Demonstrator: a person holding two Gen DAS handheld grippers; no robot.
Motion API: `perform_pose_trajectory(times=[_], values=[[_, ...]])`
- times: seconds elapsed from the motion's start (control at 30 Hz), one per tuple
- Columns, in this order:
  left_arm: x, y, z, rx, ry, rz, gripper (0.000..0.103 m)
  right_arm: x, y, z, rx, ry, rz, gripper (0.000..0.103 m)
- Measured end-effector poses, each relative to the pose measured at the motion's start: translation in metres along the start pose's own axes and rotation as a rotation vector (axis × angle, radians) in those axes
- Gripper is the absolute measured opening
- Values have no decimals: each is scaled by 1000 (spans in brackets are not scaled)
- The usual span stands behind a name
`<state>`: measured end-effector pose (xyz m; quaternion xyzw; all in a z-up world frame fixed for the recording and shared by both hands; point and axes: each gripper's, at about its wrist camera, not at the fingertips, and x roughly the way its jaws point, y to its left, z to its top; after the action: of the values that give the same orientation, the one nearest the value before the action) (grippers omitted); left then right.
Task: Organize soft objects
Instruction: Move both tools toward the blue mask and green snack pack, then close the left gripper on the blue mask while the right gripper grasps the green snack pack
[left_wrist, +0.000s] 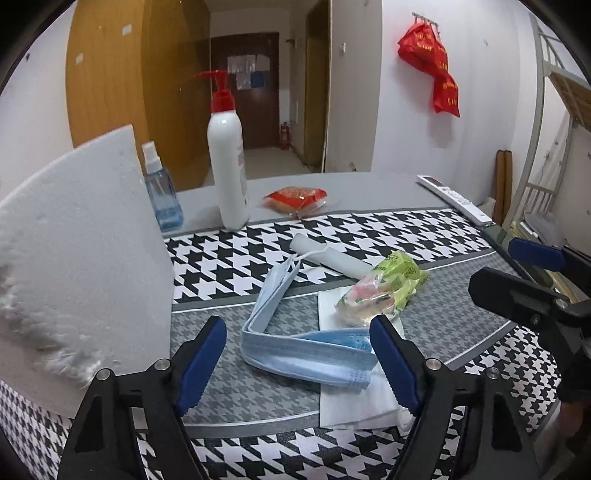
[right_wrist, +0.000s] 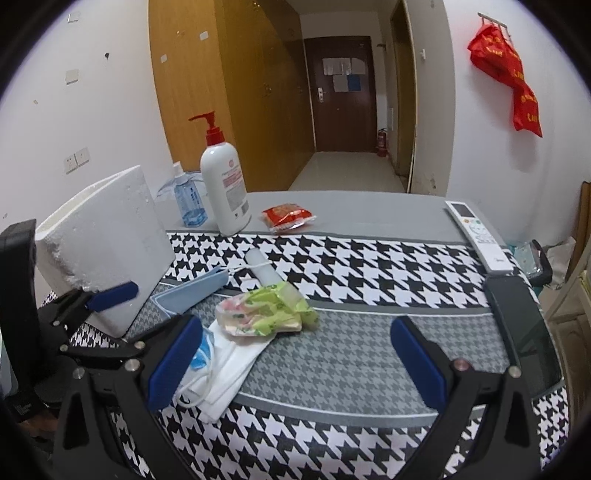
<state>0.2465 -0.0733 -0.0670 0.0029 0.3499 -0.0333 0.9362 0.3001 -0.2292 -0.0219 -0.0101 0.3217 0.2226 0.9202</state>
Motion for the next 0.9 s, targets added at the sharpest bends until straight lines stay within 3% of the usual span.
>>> perform_pose_trajectory(times=[0.4,0.57,0.7,0.77,0.9], values=[[15,9,3,-35,57,21,75,21,5,4,-20,48,8,103],[26,12,1,-38,99,33,60,27,6,4,-26,65,9,103],[28,14,0,-48,106,31,58,31,6,3,-25,76,13,103],[30,15,-1,-50,110,31,48,35,5,3,-21,85,16,103],[32,18,-2,-57,116,30,38,39,5,2,-19,99,17,103]])
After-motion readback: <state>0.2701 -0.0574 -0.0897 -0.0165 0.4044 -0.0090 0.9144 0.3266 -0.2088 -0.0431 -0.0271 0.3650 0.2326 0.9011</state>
